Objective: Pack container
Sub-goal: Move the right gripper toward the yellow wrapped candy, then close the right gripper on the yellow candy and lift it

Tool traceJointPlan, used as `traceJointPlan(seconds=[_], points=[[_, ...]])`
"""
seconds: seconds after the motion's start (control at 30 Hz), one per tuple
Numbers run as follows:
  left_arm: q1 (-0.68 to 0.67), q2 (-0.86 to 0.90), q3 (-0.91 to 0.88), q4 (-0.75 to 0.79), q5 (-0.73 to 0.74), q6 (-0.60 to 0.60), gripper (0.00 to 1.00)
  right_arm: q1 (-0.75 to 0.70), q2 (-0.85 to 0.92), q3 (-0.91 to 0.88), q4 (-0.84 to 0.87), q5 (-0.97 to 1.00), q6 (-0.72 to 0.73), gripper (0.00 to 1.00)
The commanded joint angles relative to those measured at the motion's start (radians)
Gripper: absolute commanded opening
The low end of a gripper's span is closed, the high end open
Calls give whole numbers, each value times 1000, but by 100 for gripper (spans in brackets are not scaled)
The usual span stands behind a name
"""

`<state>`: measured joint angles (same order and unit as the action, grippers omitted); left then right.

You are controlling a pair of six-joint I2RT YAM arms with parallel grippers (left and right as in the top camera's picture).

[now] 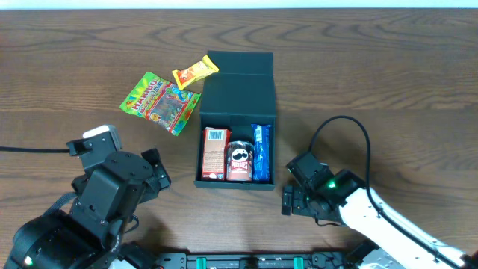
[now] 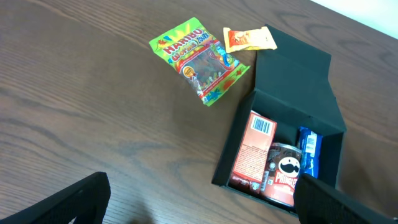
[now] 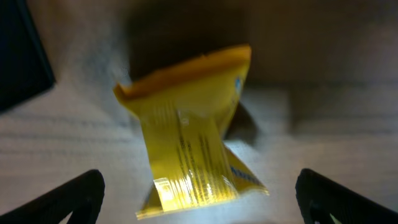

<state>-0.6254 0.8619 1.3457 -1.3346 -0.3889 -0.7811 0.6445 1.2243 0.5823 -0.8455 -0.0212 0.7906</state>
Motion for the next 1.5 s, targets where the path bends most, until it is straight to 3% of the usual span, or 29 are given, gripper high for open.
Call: traceJointPlan(seconds=[0.0,0.53,0.87,1.03,1.47], points=[[4,0,21,-2,-10,7,95,13,7,-12,24,33,50,99],[4,0,21,-2,-10,7,95,13,114,-12,105,48,50,87],[4,0,21,-2,-10,7,95,11,124,-12,117,74,50,68],[4,0,21,-2,-10,7,95,9,124,-12,122,97,50,52],[4,0,21,-2,-10,7,95,4,124,-2,132,122,50,39]])
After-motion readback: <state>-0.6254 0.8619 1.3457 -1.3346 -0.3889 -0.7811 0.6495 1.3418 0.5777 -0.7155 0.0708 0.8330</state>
